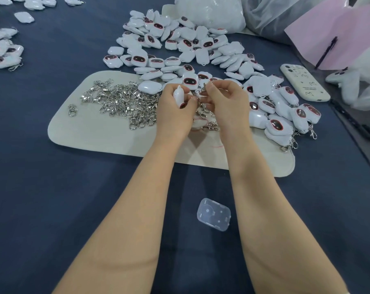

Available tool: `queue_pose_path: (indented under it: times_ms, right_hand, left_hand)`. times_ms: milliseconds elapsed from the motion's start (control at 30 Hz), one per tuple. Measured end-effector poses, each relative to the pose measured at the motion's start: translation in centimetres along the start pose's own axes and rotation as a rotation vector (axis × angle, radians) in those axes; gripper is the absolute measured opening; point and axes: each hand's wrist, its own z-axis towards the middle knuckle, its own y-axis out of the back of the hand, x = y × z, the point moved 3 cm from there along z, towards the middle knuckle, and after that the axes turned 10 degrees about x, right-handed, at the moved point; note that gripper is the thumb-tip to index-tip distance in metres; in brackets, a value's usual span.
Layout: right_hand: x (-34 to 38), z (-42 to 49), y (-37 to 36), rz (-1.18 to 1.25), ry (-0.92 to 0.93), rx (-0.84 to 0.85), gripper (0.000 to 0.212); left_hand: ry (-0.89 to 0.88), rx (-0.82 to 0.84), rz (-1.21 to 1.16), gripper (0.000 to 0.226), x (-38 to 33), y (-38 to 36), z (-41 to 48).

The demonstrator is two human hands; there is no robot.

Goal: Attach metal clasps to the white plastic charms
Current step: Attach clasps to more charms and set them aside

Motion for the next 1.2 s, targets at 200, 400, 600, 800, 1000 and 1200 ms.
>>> queue_pose_path:
  times_ms: [200, 400, 600, 800, 1000, 1200]
  right_hand:
    - [-0.5, 0.4, 0.2, -0.373, 0.021, -0.032, 0.013]
    - [-0.3, -0.1, -1.0, -0.460, 0.136, 0.171, 0.014]
    - [-0.6, -0.1, -1.2, -0.486, 0.119, 0.214, 0.014]
    - [-0.5, -0.4, -1.4, -0.512, 0.166, 0.207, 0.008]
    - [-0.6, -0.5, -1.4, -0.550, 0.245, 0.152, 0.009]
    - [-0.7, -0.4, -1.6, -0.579, 0.265, 0.122, 0.005]
  left_hand:
    - [-0.037, -0.070, 0.066, 0.019, 0.0, 0.4, 0.0]
    - [-0.107, -0.093, 0.207, 0.016, -0.3, 0.2, -0.2]
    - [-0.145, -0.100, 0.252, 0.015, -0.4, 0.2, -0.4]
    - [-0.128, -0.131, 0.229, 0.017, -0.4, 0.4, -0.4]
    - [-0.115, -0.135, 0.234, 0.016, -0.3, 0.4, -0.4]
    - [-0.129, -0.144, 0.240, 0.014, -0.5, 0.5, -0.4]
